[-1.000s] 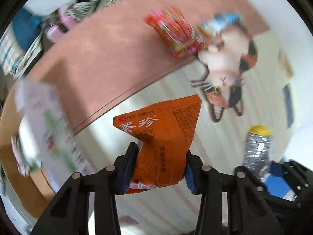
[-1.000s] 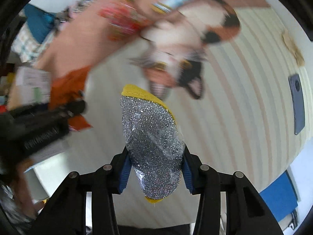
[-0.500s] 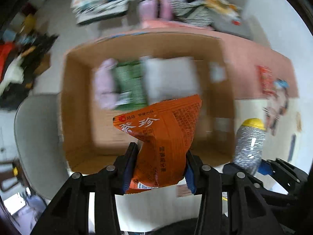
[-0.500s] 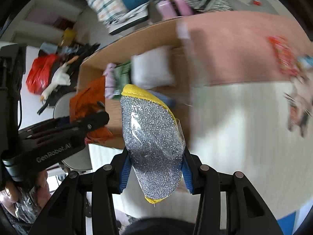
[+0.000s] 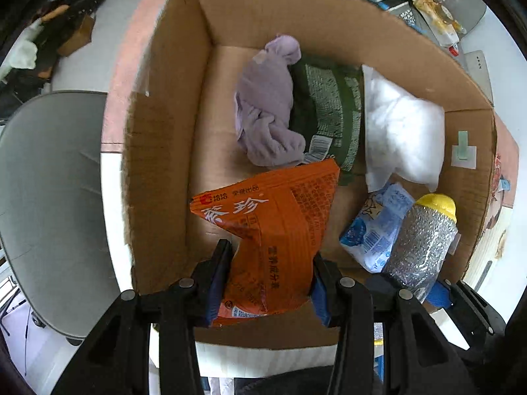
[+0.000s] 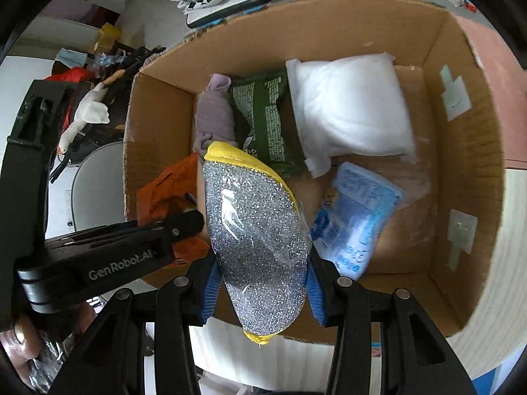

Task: Organize soft objects
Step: 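Place the orange bag and glitter sponge into the box and open both tools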

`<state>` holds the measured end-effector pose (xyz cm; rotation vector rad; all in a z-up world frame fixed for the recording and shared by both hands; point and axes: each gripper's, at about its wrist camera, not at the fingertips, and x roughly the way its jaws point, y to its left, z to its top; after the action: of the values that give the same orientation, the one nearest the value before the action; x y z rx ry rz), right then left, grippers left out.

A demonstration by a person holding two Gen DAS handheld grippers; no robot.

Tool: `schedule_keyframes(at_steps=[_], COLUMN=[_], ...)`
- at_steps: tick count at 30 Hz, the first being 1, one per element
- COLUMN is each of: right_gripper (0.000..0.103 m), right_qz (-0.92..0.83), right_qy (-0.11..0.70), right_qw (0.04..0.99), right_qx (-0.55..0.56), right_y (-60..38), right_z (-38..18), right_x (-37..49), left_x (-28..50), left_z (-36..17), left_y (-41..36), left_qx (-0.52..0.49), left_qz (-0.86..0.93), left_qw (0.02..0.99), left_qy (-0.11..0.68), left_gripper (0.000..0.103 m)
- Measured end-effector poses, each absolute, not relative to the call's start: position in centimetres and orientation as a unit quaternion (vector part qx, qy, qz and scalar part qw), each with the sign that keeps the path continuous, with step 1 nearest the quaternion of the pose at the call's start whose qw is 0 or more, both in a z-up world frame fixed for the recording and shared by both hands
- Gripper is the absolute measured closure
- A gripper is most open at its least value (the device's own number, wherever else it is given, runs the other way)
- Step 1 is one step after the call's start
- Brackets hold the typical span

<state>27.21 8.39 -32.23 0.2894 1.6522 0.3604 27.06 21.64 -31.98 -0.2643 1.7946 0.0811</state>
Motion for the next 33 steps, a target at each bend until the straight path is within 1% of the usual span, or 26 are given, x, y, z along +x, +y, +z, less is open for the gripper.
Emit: schedule_keyframes(at_steps=[3,5,6,7,8,10,19,22,24,25,26,27,33], right_gripper=[0.055,0.051,0.050,0.045,0.032,0.023,0.022,0.012,0.011,0.009,0.003,0.001,0.000], right_qz=[0.160,0.166,0.166,0.168,0.171,0.171,0.150,0.138,0.128,0.126,0.125,0.122,0.102], right_qy=[0.728,0.732,0.734,0.737,0.743,0.746,0.743,0.730,0.724,0.722,0.718,0.713,0.678], right_qw=[0.654,0.650,0.647,0.643,0.636,0.634,0.648,0.667,0.676,0.680,0.684,0.689,0.728], right_qx=[0.130,0.121,0.120,0.119,0.117,0.112,0.076,0.057,0.044,0.038,0.032,0.026,-0.015], right_y=[8.9,9.4,9.6,9.8,10.1,10.2,9.5,8.7,8.1,7.8,7.7,7.3,5.4], right_z=[-32.7,-33.1,-33.3,-33.5,-33.8,-33.9,-32.5,-32.0,-31.3,-30.7,-30.4,-29.9,-26.2], right_x=[27.3,27.4,27.4,27.4,27.5,27.4,26.5,26.2,25.6,25.3,25.1,24.7,22.7], left_x=[26.9,26.7,26.6,26.6,26.6,26.5,25.4,24.4,23.2,22.8,22.3,21.8,19.4], left_z=[-32.6,-32.6,-32.6,-32.6,-32.5,-32.2,-29.4,-27.9,-26.7,-26.3,-25.9,-25.4,-22.5], left_y=[22.0,22.0,21.9,21.9,21.8,21.9,23.0,22.5,21.9,21.8,21.6,21.3,19.7], left_qx=[-0.139,-0.141,-0.142,-0.139,-0.136,-0.129,-0.117,-0.109,-0.095,-0.092,-0.089,-0.087,-0.078], left_qz=[0.022,0.017,0.015,0.014,0.014,0.017,0.027,0.036,0.041,0.042,0.043,0.042,0.052], left_qw=[0.608,0.608,0.607,0.606,0.607,0.612,0.640,0.665,0.684,0.689,0.695,0.701,0.738], left_qy=[0.781,0.781,0.782,0.783,0.783,0.780,0.759,0.738,0.722,0.717,0.712,0.707,0.669], left_gripper=[0.061,0.060,0.056,0.052,0.046,0.045,0.045,0.045,0.045,0.045,0.045,0.045,0.045])
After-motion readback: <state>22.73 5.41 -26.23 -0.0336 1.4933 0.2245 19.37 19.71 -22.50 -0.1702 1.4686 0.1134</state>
